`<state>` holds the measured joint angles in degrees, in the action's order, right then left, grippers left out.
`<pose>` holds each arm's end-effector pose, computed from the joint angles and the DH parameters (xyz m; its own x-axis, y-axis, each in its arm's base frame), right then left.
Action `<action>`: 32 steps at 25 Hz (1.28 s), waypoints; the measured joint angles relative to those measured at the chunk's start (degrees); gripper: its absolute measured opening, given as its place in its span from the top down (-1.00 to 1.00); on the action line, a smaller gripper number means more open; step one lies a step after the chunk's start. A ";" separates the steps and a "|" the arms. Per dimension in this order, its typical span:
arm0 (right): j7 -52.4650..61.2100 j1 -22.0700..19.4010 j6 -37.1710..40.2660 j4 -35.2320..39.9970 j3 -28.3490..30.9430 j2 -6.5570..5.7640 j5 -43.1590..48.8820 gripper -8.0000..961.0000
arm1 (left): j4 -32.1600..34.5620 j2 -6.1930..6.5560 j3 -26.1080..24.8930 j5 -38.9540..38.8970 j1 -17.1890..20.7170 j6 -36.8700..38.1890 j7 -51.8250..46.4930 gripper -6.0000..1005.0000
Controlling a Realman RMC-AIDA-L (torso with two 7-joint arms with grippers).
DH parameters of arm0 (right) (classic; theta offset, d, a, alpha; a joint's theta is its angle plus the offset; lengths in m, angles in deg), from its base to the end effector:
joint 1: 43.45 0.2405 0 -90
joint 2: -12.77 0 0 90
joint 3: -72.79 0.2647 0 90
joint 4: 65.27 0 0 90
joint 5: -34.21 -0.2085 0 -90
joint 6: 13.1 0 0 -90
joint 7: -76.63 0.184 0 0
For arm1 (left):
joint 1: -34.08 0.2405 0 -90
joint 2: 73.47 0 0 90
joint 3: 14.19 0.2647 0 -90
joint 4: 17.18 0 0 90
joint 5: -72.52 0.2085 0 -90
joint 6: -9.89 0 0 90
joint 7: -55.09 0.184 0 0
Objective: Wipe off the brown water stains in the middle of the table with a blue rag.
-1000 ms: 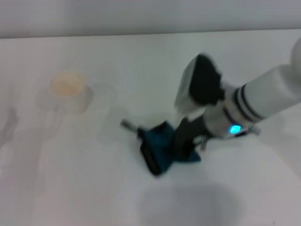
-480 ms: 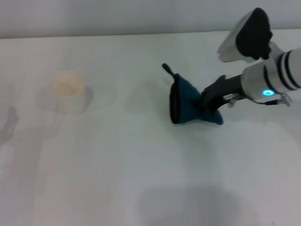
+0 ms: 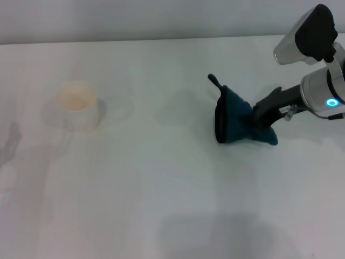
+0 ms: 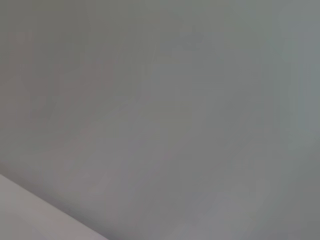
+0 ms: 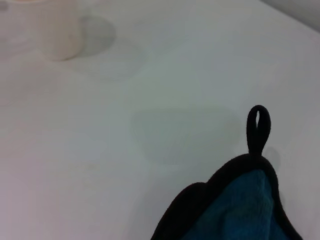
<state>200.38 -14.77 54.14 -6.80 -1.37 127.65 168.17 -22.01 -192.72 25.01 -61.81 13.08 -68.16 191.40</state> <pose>0.2838 0.3871 -0.0374 0.7981 -0.6025 0.0083 -0.5364 -0.7168 -0.4456 -0.3648 0.3177 -0.0144 0.2372 0.0414 0.9706 0.9666 -0.1097 -0.2315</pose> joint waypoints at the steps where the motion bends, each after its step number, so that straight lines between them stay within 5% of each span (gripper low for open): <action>1: 0.00 0.03 0.63 0.00 -0.01 0.12 0.00 0.64 | 0.00 -0.02 0.00 0.02 0.00 0.00 0.00 -0.77; 21: 0.40 -0.81 -0.42 -0.49 -3.11 0.87 -0.77 0.50 | -0.01 -0.11 0.12 0.38 0.03 -0.08 -1.41 -0.77; 29: -0.03 -1.62 -2.24 -0.09 -1.97 0.68 -7.93 -0.46 | -0.03 -0.11 0.08 0.38 -0.01 -0.23 -1.50 -0.77; 32: -1.60 -2.22 -2.76 -0.09 -1.07 0.49 -13.33 -0.68 | -0.07 -0.17 0.12 0.38 -0.01 -0.28 -1.50 -0.77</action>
<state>198.77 -16.99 51.38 -6.89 -2.44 128.14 154.84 -22.08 -192.88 25.13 -61.43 13.08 -68.45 189.90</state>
